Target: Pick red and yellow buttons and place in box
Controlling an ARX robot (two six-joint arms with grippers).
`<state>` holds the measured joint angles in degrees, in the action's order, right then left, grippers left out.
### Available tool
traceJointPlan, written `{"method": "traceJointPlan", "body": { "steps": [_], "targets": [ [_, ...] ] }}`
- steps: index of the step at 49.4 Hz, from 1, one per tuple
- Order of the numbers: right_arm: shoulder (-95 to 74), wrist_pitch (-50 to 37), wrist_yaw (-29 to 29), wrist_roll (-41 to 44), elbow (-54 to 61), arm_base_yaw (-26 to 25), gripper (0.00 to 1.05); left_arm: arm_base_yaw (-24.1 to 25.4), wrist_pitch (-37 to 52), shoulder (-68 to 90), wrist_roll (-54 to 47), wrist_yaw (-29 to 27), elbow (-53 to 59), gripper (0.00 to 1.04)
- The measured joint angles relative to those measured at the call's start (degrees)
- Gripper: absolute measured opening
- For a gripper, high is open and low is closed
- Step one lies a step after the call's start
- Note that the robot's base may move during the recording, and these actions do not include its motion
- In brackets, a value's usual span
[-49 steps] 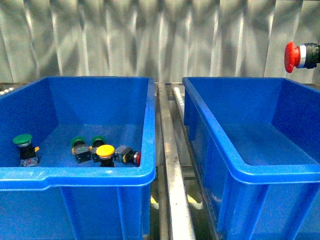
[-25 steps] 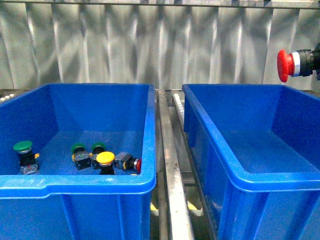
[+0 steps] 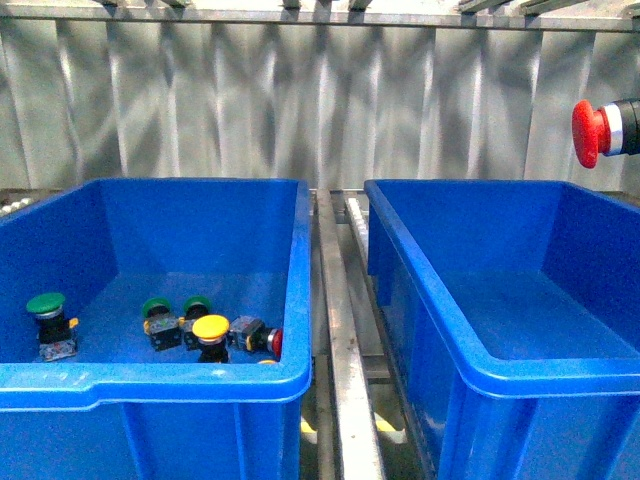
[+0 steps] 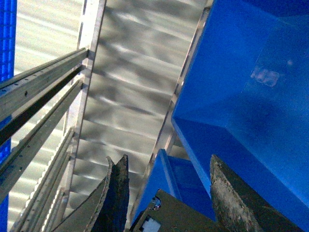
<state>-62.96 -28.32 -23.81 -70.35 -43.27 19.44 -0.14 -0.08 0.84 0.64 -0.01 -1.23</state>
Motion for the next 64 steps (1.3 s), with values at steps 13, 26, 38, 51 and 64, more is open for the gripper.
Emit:
{"method": "traceJointPlan", "body": {
  "steps": [13, 26, 38, 51, 64],
  "targets": [
    [1.38, 0.00, -0.46, 1.01, 1.49, 0.39, 0.40, 0.00, 0.00, 0.00, 0.00, 0.00, 0.00, 0.61],
    [2.40, -0.81, -0.61, 0.90, 3.26, 0.31, 0.40, 0.00, 0.00, 0.00, -0.11, 0.00, 0.00, 0.97],
    [3.32, -1.22, 0.59, -0.90, 5.40, -1.90, 0.40, 0.00, 0.00, 0.00, -0.11, 0.00, 0.00, 0.97],
    [3.67, -1.29, 2.56, -2.27, 6.08, -4.85, 0.40, 0.00, 0.00, 0.00, -0.11, -0.13, 0.00, 0.97],
    [4.07, -1.36, 4.90, -3.02, 6.75, -8.28, 0.40, 0.00, 0.00, 0.00, -0.11, 0.00, 0.00, 0.97]
  ]
}}
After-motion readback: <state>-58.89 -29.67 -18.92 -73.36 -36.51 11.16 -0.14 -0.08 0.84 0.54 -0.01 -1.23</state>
